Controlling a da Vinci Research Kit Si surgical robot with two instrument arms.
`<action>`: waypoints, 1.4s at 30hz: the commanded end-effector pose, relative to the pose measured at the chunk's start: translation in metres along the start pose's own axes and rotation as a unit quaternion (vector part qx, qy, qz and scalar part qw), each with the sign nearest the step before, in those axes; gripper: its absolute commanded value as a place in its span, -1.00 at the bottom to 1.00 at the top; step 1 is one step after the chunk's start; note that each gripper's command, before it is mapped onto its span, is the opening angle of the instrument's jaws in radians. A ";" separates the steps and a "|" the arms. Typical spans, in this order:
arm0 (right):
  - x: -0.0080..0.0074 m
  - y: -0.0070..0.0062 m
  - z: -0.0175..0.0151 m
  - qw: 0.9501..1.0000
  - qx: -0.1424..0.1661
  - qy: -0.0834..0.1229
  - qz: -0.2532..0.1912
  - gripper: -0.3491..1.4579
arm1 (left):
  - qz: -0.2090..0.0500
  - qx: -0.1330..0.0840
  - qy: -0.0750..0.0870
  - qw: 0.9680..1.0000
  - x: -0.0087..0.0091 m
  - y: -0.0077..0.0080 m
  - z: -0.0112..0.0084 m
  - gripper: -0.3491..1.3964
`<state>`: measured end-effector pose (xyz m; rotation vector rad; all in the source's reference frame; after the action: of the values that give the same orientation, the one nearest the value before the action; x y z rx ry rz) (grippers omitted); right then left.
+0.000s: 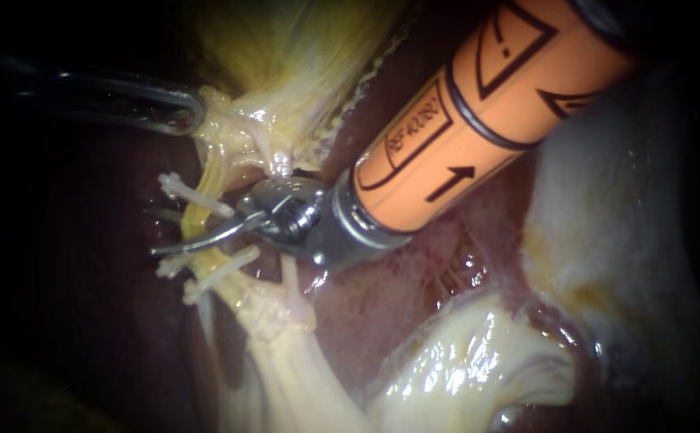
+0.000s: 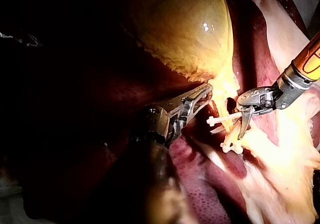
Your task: Go to the cutting position left tube
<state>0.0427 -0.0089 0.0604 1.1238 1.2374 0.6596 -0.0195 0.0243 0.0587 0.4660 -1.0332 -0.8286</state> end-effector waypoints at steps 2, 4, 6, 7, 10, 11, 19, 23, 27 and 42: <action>0.0001 0.0001 0.0002 1.000 0.000 0.005 0.011 0.83 | 0.000 0.000 0.000 1.000 0.0000 0.0000 0.0000 -1.00; 0.0002 0.0001 0.0003 1.000 0.001 0.006 0.017 0.85 | 0.000 0.000 0.000 1.000 0.0000 0.0000 0.0000 -1.00; 0.0002 0.0001 0.0004 1.000 0.000 0.006 0.020 0.85 | 0.000 0.000 0.000 1.000 0.0000 0.0000 0.0000 -1.00; 0.0002 0.0002 0.0004 1.000 0.001 0.008 0.023 0.85 | 0.000 0.000 0.000 1.000 0.0000 0.0000 0.0000 -1.00; 0.0003 0.0002 0.0005 1.000 0.001 0.008 0.023 0.85 | 0.000 0.000 0.000 1.000 0.0000 0.0000 0.0000 -1.00; 0.0003 0.0002 0.0005 1.000 0.001 0.008 0.023 0.85 | 0.000 0.000 0.000 1.000 0.0000 0.0000 0.0000 -1.00; 0.0001 0.0001 0.0001 1.000 0.002 0.008 0.023 0.83 | 0.000 0.000 0.000 1.000 0.0000 0.0000 -0.0001 -1.00; -0.0003 -0.0002 -0.0008 1.000 -0.009 -0.016 0.018 0.81 | 0.000 0.000 0.000 1.000 0.0000 0.0000 -0.0001 -1.00; -0.0009 -0.0003 -0.0026 0.997 -0.035 -0.069 -0.026 0.80 | 0.000 0.000 0.000 1.000 0.0001 0.0000 -0.0002 -1.00; 0.0003 0.0017 -0.0057 0.996 -0.047 -0.071 -0.008 0.76 | -0.003 0.000 0.000 1.000 0.0001 0.0000 -0.0003 -1.00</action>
<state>0.0377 -0.0063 0.0622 1.0667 1.0809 0.6132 -0.0192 0.0243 0.0586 0.4688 -1.0326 -0.8319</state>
